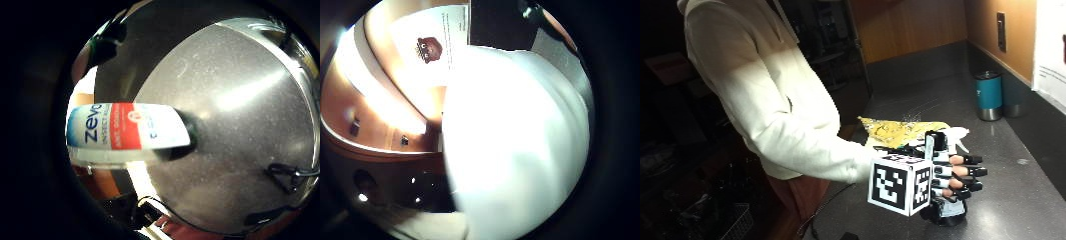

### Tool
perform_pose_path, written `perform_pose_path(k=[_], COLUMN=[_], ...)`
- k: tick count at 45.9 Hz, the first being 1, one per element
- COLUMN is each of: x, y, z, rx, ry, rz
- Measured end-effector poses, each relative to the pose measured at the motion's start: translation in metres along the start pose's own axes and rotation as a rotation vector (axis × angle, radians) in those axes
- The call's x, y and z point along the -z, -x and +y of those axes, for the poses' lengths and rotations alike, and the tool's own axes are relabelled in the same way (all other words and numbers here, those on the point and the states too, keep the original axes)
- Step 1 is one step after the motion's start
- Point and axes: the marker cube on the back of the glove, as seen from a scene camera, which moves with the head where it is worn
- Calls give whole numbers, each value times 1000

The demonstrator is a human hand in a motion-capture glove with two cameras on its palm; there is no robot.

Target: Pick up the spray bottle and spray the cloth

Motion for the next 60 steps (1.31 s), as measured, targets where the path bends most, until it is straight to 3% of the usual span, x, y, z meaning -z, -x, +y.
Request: perform_pose_path(k=[23, 33, 60], x=[-23, -32, -41], y=[14, 22, 29], z=[-27, -27, 19], rx=[-78, -38, 76], ry=[-17, 5, 291], rz=[-108, 29, 475])
